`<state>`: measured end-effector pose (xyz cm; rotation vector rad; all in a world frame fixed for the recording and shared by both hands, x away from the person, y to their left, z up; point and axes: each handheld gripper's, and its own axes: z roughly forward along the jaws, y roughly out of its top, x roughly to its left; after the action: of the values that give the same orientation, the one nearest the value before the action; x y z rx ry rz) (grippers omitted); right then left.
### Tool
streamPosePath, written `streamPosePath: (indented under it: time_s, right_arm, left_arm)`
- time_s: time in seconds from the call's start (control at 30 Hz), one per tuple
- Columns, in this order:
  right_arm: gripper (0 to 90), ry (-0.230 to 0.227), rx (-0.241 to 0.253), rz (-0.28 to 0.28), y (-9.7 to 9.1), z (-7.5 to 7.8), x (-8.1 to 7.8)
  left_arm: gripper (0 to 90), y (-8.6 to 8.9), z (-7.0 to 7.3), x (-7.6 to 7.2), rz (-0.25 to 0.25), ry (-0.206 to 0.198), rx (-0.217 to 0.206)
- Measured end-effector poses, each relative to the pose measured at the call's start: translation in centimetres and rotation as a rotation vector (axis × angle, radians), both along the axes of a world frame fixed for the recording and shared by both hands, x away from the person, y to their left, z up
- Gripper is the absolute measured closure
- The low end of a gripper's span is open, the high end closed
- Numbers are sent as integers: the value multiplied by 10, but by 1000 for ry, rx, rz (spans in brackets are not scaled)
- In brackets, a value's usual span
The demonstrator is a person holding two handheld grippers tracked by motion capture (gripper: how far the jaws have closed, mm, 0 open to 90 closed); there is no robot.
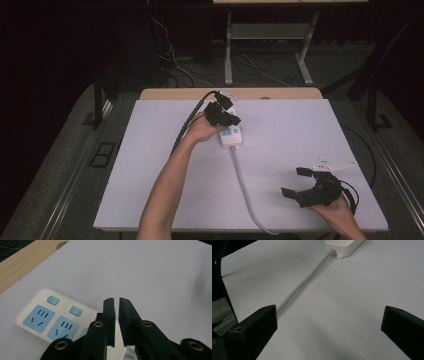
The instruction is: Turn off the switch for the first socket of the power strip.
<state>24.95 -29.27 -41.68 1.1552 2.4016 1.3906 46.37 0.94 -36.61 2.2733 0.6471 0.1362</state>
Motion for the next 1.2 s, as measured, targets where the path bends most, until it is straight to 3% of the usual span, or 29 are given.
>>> streamPosePath:
  time_s: [0.17,0.43,1.2]
  right_arm:
    - [2,-1,-4,1,0,0,0]
    - [2,-1,-4,1,0,-1,0]
    - [2,5,-14,2,0,-2,0]
  left_arm:
    - [887,0,-8,6,13,10,11]
    - [889,0,-18,13,34,35,14]
    - [890,-10,-45,21,21,70,51]
